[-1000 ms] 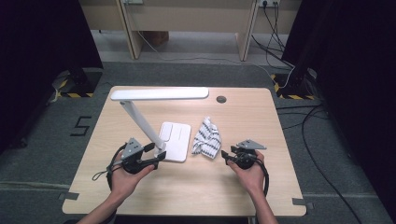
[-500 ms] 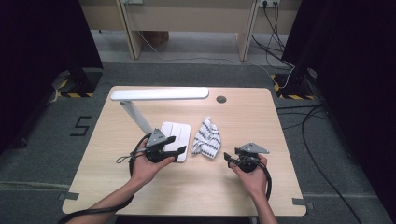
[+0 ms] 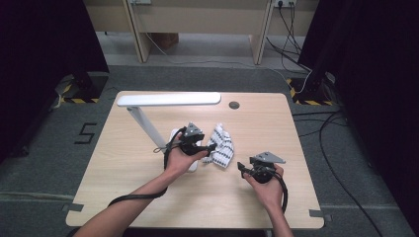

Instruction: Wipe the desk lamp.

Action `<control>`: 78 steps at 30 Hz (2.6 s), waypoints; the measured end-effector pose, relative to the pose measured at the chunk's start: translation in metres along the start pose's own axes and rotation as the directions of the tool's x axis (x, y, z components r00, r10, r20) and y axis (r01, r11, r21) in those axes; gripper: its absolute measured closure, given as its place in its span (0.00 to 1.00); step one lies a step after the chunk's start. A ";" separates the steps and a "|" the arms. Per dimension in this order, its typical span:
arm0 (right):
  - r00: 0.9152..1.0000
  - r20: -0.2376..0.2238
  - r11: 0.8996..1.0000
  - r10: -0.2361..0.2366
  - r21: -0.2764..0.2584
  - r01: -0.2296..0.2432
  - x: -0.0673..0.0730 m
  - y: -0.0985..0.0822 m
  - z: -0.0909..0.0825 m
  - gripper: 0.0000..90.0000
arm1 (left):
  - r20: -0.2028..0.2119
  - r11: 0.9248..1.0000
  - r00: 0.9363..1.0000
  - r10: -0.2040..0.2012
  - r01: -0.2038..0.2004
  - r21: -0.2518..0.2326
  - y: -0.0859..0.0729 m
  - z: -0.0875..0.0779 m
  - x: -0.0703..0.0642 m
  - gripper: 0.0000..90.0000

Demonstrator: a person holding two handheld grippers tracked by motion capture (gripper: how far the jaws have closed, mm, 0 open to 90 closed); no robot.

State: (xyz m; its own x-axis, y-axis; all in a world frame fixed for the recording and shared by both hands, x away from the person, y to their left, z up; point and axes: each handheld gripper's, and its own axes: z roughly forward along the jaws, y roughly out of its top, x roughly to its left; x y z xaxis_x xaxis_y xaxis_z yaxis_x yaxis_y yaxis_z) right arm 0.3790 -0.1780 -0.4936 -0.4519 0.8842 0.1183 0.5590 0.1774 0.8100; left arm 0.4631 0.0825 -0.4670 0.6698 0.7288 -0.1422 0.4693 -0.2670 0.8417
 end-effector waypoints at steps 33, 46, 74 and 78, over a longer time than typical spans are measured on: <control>1.000 -0.007 1.000 0.010 0.002 -0.010 -0.002 -0.003 -0.003 0.49 | -0.116 0.980 0.993 0.014 0.009 0.199 -0.005 0.073 -0.013 0.43; 1.000 -0.012 1.000 0.007 0.014 -0.007 0.000 -0.003 -0.001 0.49 | -0.098 0.977 0.995 0.023 -0.002 0.213 -0.005 0.071 -0.022 0.83; 1.000 -0.030 1.000 -0.008 0.006 0.008 0.008 0.010 0.010 0.53 | 0.044 0.987 0.994 0.100 -0.104 0.119 0.003 -0.085 -0.016 0.87; 0.999 -0.042 1.000 -0.023 0.013 0.024 0.016 0.016 0.017 0.54 | 0.049 0.988 0.993 0.107 -0.111 0.106 0.001 -0.110 -0.010 0.87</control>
State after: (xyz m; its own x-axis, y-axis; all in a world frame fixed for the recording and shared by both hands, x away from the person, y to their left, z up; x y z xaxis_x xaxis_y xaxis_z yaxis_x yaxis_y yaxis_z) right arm 0.3926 -0.1533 -0.4886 -0.4931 0.8612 0.1233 0.5569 0.2036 0.8053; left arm 0.3934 0.1440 -0.4076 0.7434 0.6644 -0.0770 0.4499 -0.4116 0.7926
